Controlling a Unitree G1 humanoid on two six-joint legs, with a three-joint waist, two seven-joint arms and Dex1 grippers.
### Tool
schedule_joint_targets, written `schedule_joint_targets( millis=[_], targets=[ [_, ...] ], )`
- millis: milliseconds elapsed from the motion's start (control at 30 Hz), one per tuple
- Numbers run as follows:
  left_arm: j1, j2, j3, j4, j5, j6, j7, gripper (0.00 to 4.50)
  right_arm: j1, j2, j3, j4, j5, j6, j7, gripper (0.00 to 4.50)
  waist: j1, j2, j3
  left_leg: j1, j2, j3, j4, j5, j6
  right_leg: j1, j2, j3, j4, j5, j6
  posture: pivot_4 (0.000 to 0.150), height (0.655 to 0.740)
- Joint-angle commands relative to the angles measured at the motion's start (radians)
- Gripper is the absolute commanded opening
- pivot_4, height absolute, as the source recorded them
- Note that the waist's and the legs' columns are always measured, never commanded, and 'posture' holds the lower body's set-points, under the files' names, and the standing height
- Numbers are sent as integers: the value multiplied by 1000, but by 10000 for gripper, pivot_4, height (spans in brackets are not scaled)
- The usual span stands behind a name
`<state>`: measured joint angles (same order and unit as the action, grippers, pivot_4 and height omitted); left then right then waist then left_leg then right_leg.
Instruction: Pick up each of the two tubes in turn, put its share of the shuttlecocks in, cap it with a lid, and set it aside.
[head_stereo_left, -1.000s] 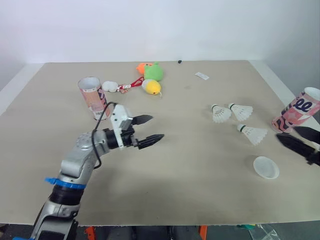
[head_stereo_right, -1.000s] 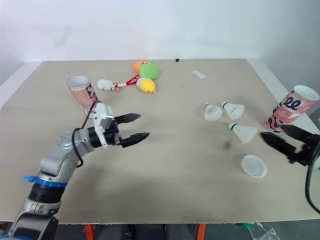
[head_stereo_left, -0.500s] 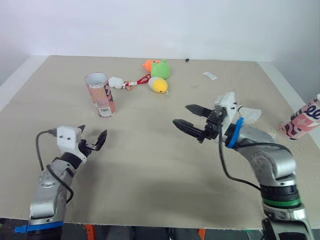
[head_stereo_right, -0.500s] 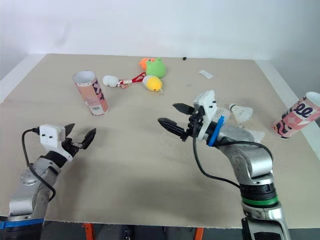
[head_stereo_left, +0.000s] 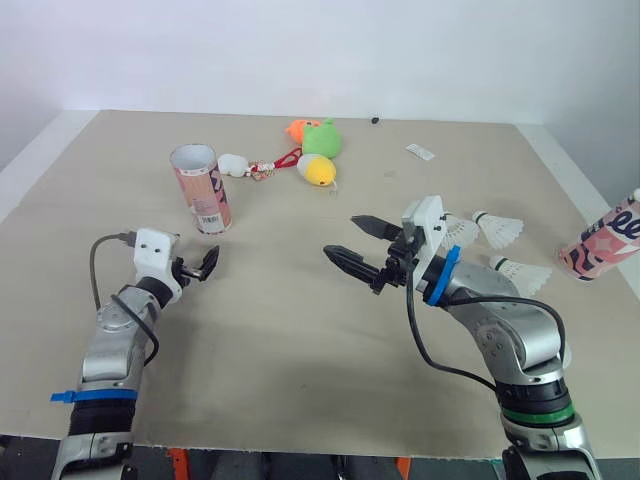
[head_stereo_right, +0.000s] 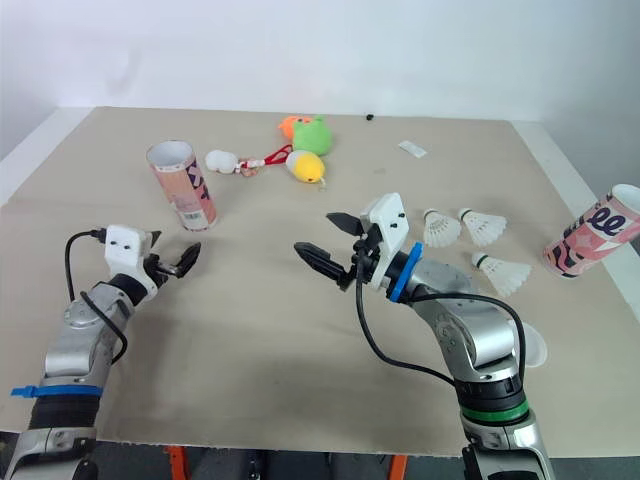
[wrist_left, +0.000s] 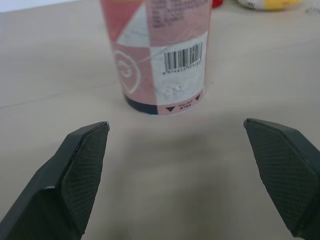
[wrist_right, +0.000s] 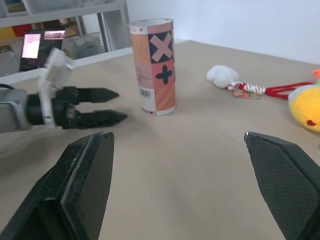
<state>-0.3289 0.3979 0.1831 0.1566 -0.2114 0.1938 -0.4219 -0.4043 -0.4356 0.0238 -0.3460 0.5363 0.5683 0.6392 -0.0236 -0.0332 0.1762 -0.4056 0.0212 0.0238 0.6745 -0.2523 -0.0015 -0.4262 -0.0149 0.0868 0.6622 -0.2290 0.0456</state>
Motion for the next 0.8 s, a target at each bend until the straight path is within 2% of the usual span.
schedule_joint_targets(
  millis=[33, 467, 800],
  targets=[
    [-101, 16, -20, 109, 31, -64, -15, 45000, 9, 2, -22, -89, 21, 7, -24, 44451, 0, 0, 0, -1, 0, 0, 0, 0, 0, 0, 0, -1, 0, 0, 0, 1500, 7323],
    [-351, 36, -71, 494, 105, -236, -65, 45000, 42, 0, -31, -174, 49, 25, -61, 44451, 0, 0, 0, -2, -1, -3, 0, 0, 0, 0, 0, -2, 0, 0, 0, 1500, 7323],
    [-523, 7, -85, 746, 150, -331, -32, 45000, 49, -6, -34, -178, 44, 23, -66, 44451, 1, -1, 0, -3, -6, -6, 2, 0, 0, 0, -2, -4, 0, 0, 1, 1500, 7323]
  ],
)
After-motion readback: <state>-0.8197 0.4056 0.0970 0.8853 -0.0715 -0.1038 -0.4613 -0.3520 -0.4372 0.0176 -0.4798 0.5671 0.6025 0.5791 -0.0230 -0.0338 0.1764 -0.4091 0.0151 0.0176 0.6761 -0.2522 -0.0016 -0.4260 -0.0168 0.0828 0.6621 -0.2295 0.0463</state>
